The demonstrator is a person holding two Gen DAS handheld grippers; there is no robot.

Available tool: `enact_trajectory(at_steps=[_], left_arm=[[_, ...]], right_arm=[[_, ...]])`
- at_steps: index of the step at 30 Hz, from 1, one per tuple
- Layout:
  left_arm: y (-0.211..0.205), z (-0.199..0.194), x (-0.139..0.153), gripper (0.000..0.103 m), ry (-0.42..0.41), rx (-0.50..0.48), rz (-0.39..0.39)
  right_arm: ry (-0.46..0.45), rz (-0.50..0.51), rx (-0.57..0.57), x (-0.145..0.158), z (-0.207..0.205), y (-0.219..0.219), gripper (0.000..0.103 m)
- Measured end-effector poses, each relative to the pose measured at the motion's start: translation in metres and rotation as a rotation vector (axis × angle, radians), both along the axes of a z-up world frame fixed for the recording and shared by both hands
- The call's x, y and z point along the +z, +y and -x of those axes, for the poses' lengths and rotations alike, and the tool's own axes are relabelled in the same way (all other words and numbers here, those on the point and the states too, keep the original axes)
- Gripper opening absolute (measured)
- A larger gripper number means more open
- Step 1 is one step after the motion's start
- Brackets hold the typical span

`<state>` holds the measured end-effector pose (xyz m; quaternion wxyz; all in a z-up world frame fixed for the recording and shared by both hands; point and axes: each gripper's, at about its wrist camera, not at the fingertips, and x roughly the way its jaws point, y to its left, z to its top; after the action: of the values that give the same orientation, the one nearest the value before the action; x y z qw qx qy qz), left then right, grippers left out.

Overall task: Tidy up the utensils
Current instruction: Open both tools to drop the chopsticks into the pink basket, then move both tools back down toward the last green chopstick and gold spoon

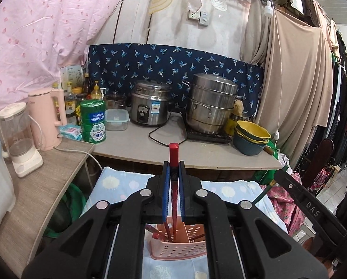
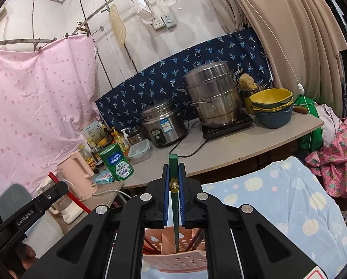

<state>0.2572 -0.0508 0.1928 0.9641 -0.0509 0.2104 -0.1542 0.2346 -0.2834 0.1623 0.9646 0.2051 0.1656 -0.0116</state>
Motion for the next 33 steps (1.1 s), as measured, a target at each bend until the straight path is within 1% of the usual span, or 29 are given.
enact_trajectory(at_steps=[10, 13, 15, 16, 17, 18, 20, 25, 33], left_arm=[[-0.003, -0.001, -0.007, 0.007, 0.018, -0.002, -0.006], [-0.003, 0.000, -0.007, 0.008, 0.015, -0.002, -0.008], [-0.004, 0.002, -0.007, 0.015, 0.011, 0.000, -0.011], [-0.003, 0.003, -0.006, 0.023, 0.010, 0.002, -0.011], [-0.003, 0.004, -0.006, 0.026, 0.009, 0.003, -0.010], [-0.003, 0.005, -0.006, 0.027, 0.009, 0.004, -0.011], [-0.002, 0.007, -0.006, 0.028, 0.008, 0.004, -0.012], [-0.001, 0.014, -0.008, 0.029, 0.014, 0.003, -0.017], [-0.001, 0.034, -0.016, 0.030, 0.024, -0.004, -0.039]], right_arm=[[0.044, 0.013, 0.018, -0.014, -0.004, 0.008, 0.008], [0.043, 0.017, 0.012, -0.015, -0.002, 0.008, 0.011], [0.046, 0.020, 0.010, -0.016, 0.000, 0.008, 0.015], [0.046, 0.020, 0.011, -0.016, 0.001, 0.008, 0.016], [0.046, 0.021, 0.008, -0.016, 0.002, 0.008, 0.019], [0.044, 0.022, 0.007, -0.016, 0.004, 0.008, 0.021], [0.041, 0.025, 0.006, -0.015, 0.008, 0.008, 0.023], [0.036, 0.032, 0.012, -0.013, 0.020, 0.010, 0.024], [0.049, 0.039, 0.028, -0.021, 0.044, 0.017, 0.025]])
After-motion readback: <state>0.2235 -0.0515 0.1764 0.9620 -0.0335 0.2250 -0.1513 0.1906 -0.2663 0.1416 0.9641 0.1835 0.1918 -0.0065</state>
